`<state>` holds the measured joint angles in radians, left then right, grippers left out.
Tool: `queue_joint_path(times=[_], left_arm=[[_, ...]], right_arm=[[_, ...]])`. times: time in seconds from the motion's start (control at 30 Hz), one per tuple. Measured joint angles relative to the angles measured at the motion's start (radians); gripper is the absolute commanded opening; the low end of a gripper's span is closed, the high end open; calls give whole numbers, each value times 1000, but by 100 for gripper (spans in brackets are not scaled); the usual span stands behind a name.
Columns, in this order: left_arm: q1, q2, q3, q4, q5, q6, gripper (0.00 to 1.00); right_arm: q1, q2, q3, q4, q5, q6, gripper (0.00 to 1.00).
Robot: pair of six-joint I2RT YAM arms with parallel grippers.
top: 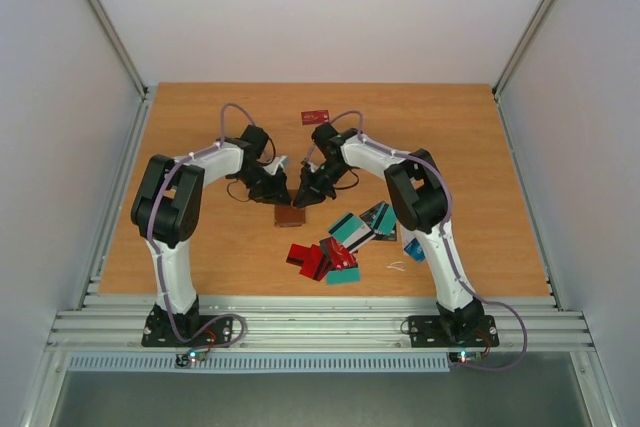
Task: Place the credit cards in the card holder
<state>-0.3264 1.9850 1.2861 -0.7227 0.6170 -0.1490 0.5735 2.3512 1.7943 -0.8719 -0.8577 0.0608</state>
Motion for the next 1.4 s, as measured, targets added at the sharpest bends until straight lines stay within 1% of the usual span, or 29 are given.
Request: queue_joint_path(times=[0.2, 0.6, 0.77, 1.23, 1.4], left_arm=[[-1, 0, -1, 2, -1, 0, 9], [-24, -3, -3, 13, -23, 2, 9], [-46, -5, 2, 14, -46, 5, 9], [-47, -6, 2, 16, -50, 2, 9], [-47, -6, 1, 17, -50, 1, 9]], right_arm=[[10, 4, 33, -50, 46, -42, 9], [16, 6, 116, -124, 101, -57, 9], [16, 10, 116, -135, 107, -59, 9], [16, 10, 93, -132, 111, -58, 9], [15, 17, 99, -156, 129, -47, 9]])
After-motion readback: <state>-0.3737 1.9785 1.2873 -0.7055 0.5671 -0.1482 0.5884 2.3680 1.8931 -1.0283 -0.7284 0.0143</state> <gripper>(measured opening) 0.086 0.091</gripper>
